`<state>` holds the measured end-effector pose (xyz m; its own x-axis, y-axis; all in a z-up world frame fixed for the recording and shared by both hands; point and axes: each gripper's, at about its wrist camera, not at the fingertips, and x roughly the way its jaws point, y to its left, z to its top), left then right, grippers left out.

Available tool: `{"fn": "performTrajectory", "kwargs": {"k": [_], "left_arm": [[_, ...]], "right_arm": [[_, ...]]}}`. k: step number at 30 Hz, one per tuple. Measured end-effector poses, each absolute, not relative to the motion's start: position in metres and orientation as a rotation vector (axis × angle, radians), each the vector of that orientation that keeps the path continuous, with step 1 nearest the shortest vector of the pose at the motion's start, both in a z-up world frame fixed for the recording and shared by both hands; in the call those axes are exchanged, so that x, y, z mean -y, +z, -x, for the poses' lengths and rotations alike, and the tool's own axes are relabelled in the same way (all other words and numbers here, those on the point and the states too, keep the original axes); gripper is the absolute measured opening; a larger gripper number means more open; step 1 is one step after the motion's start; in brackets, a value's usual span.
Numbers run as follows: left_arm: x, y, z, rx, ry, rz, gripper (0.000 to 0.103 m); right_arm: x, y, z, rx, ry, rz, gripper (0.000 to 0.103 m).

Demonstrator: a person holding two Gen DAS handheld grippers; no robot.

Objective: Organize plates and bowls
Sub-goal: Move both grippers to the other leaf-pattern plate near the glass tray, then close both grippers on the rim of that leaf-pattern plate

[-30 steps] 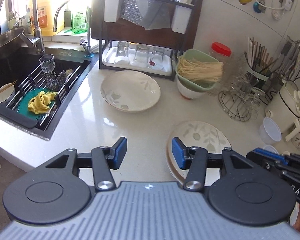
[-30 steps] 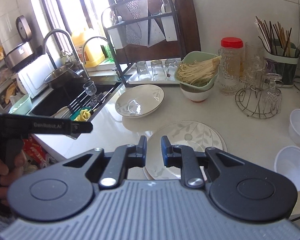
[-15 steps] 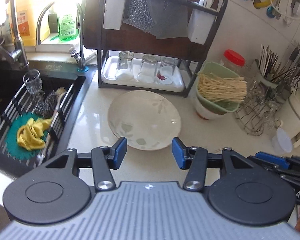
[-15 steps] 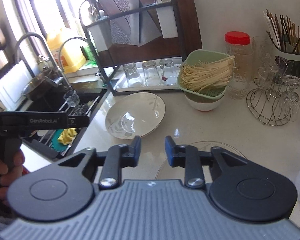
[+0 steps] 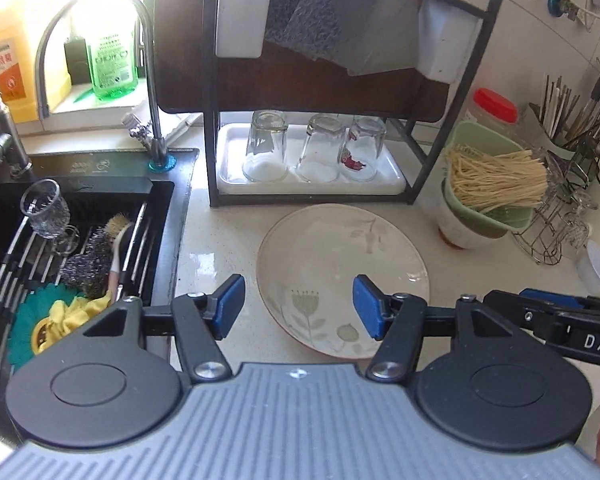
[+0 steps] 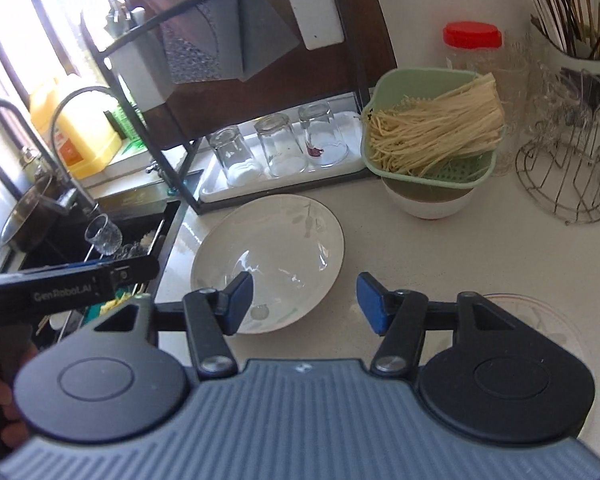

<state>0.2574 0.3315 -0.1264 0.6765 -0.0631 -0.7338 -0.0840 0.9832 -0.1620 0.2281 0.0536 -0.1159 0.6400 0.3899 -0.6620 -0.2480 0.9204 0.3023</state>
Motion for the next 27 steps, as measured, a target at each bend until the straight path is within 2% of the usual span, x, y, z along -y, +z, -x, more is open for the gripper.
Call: {"fn": "performTrajectory", "kwargs": {"k": [18, 19, 20, 22, 24, 27], "left_arm": [[-0.368, -0.191, -0.339, -0.972, -0.053, 0.255, 0.065], [-0.369, -0.194, -0.344, -0.978, -0.053, 0.269, 0.065], [-0.369, -0.198, -0.35, -0.994, -0.056, 0.286, 0.065], [-0.37, -0.206, -0.36, -1.02, -0.077, 0.322, 0.064], [-0.37, -0.211, -0.366, -1.027, -0.082, 0.323, 0.063], [-0.37, -0.214, -0.373, -1.034, -0.084, 0.312, 0.055]], "right_arm": [[-0.077, -0.188, -0.297, -0.881, 0.27, -0.293, 0.058], [-0.077, -0.193, -0.299, -0.888, 0.265, -0.299, 0.055], [-0.077, -0.196, -0.302, -0.902, 0.253, -0.301, 0.045], [-0.078, -0.201, -0.307, -0.933, 0.23, -0.301, 0.037], [-0.08, -0.201, -0.309, -0.923, 0.229, -0.295, 0.034], [-0.079, -0.201, -0.311, -0.918, 0.225, -0.304, 0.026]]}}
